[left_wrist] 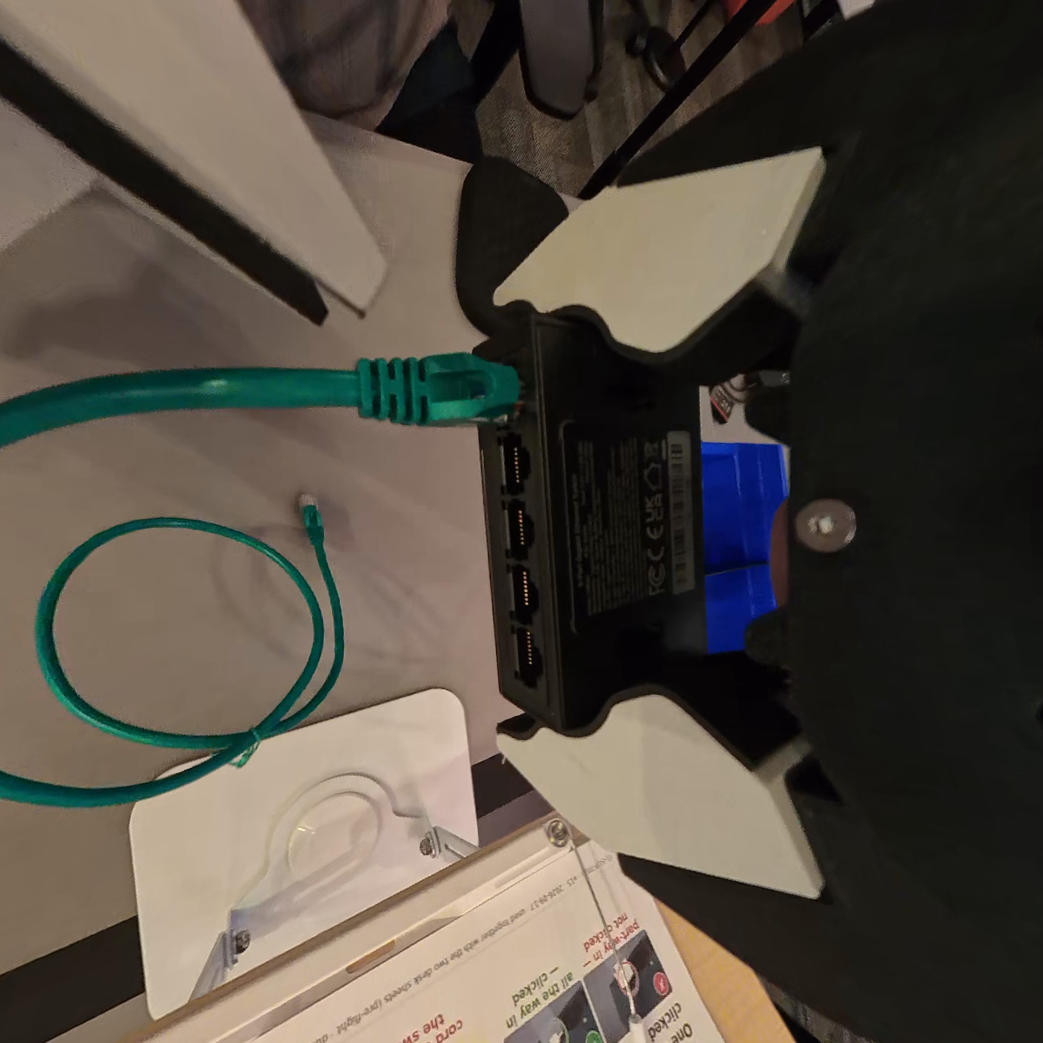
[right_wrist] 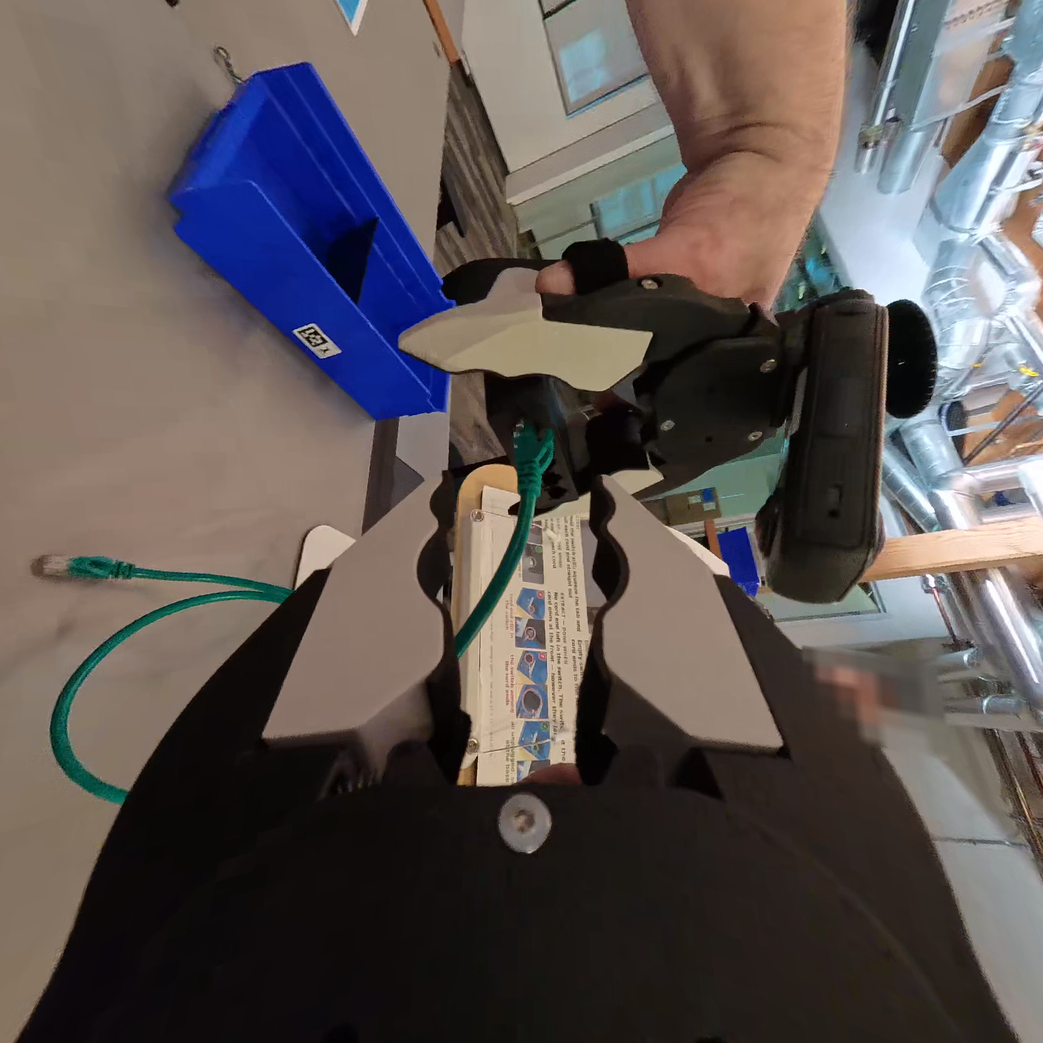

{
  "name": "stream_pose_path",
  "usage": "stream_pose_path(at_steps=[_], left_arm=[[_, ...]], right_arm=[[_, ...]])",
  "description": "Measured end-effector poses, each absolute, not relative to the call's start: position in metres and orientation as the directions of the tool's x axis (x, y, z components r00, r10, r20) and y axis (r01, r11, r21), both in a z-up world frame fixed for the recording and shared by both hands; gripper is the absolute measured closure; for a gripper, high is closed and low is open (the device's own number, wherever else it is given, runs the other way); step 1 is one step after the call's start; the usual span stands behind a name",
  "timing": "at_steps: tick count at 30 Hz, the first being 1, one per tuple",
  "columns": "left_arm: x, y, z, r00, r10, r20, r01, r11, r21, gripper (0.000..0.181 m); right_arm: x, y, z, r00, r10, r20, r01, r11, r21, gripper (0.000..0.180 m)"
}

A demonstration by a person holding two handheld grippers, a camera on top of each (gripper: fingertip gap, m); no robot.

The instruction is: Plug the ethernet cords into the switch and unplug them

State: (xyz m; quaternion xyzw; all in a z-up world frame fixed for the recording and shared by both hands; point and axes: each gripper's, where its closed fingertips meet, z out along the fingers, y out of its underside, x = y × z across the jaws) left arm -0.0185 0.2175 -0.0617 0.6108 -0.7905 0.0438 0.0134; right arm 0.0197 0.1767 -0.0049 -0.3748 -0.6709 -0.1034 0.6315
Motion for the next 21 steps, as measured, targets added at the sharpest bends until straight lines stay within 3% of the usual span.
stream_pose_path(at_steps=[21], left_arm=[[0.002,0.199,-0.059,-0.189,-0.955,0.229,-0.978,0.204,0.043,0.055]], right_arm=[[0.036,0.189,-0.014,0.143,0.333,0.932,0.619,0.705,-0.347,0.145]])
